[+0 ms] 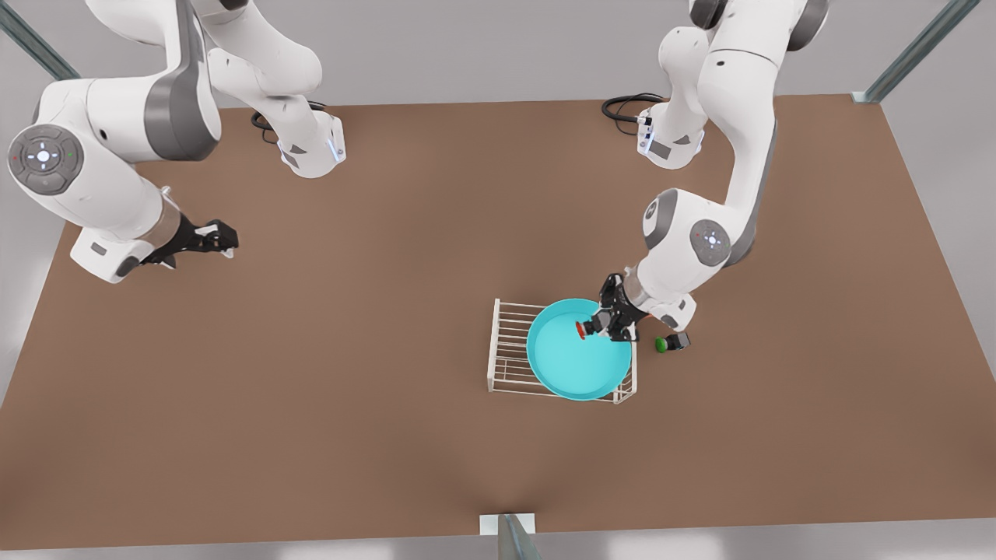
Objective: Place the plate on the shelf with right arm and place the red button switch in the plate with left arm
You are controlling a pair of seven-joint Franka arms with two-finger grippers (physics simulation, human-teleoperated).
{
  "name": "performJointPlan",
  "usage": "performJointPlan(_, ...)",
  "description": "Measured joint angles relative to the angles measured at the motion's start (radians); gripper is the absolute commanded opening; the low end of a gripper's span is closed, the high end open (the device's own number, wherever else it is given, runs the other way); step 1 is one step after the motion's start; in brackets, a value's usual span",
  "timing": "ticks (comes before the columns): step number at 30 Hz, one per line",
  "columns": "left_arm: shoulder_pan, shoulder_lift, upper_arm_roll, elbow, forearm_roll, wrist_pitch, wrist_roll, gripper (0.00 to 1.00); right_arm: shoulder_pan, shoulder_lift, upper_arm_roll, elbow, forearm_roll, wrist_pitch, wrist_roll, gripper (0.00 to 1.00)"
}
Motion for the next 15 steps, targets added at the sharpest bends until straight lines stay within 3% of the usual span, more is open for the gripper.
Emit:
performJointPlan(1, 0.0, 0.011, -0.001, 0.0, -0.002, 0.018, -0.025, 0.52, -0.001, 0.0, -0.002, 0.0, 0.001, 0.0, -0.002, 1.0)
performJointPlan(2, 0.0, 0.016, -0.002, 0.0, -0.002, 0.034, -0.05, 1.0, -0.001, 0.001, -0.005, 0.0, 0.003, 0.0, -0.003, 1.0)
performJointPlan(7, 0.024, -0.027, 0.039, 0.037, 0.009, 0.02, -0.122, 1.0, -0.003, 0.001, -0.013, 0.0, 0.011, 0.0, -0.011, 1.0)
performJointPlan(9, 0.087, -0.068, 0.104, 0.198, 0.026, -0.16, -0.054, 1.0, -0.003, -0.002, -0.013, 0.001, 0.012, -0.001, -0.013, 1.0)
performJointPlan(11, 0.122, -0.091, 0.094, 0.307, 0.109, -0.347, 0.084, 1.0, -0.001, -0.005, -0.013, 0.003, 0.008, -0.001, -0.013, 1.0)
performJointPlan(15, 0.127, -0.111, 0.079, 0.385, 0.258, -0.626, 0.464, 1.0, 0.003, -0.006, -0.024, 0.002, 0.003, -0.002, -0.012, 1.0)
